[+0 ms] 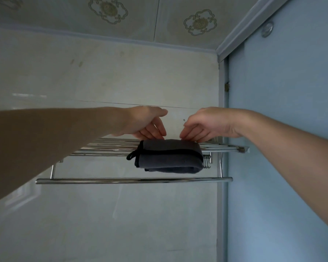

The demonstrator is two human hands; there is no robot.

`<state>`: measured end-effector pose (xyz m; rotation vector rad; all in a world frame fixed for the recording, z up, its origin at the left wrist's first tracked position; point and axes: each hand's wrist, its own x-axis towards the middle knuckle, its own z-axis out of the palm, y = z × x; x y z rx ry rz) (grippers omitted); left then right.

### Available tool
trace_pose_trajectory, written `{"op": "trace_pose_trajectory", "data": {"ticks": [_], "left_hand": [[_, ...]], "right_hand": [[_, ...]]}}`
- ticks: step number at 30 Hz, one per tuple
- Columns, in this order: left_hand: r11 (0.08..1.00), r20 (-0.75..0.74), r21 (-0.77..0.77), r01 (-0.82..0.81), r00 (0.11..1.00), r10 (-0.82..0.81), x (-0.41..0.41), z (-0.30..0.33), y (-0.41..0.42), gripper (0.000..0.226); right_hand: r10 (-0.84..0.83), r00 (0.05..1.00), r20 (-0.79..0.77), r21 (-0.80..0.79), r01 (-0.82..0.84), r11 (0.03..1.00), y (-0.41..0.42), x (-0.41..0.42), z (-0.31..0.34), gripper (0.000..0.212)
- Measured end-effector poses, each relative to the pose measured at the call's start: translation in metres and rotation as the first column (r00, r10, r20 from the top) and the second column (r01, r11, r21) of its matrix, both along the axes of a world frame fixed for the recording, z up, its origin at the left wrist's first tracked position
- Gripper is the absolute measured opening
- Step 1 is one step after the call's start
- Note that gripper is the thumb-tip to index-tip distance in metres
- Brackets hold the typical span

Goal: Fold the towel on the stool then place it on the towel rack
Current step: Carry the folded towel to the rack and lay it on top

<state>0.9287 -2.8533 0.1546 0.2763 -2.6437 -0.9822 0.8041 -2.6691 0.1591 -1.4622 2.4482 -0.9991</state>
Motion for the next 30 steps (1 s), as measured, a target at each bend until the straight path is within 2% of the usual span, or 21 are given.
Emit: {"op": "trace_pose_trajectory", "data": {"ticks": [9,11,13,15,19,23,28,30], "left_hand": [[0.997,-0.024,-0.075,-0.005,1.000,0.003,0.008,-0.008,0.000,0.042],[0.974,-0.052,-0.228,0.003,0.999,-0.015,0.010,-0.011,-0.002,0.034],[0.897,-0.064,-0.443,-0.003,0.998,-0.029,0.013,-0.013,-0.004,0.026],[0.856,-0.055,-0.516,0.003,0.998,-0.036,0.014,-0.014,-0.006,0.027],[0.823,-0.104,-0.566,-0.048,0.994,-0.013,0.009,-0.020,-0.007,0.045],[0.806,-0.195,-0.581,-0.114,0.981,-0.002,0.001,-0.033,-0.004,0.040],[0.806,-0.197,-0.579,-0.119,0.980,0.004,0.007,-0.028,-0.001,0.037],[0.802,-0.190,-0.585,-0.121,0.982,0.009,0.013,-0.021,-0.003,0.032]], "right_hand": [[0.002,0.997,0.071,0.029,-0.004,1.000,-0.006,0.001,-0.003,0.037],[0.032,0.999,0.001,0.035,-0.032,0.999,-0.006,-0.001,-0.005,0.028],[0.076,0.993,-0.095,0.068,-0.070,0.995,-0.003,-0.003,-0.009,0.021],[0.107,0.979,-0.175,0.100,-0.091,0.991,0.000,-0.005,-0.011,0.020],[0.115,0.922,-0.371,0.139,-0.068,0.988,-0.001,-0.004,-0.019,0.026],[0.102,0.864,-0.494,0.160,-0.026,0.987,-0.011,-0.003,-0.028,0.026],[0.103,0.872,-0.479,0.164,-0.027,0.986,-0.008,-0.006,-0.018,0.034],[0.084,0.891,-0.445,0.108,-0.040,0.993,-0.003,-0.009,-0.007,0.035]]}}
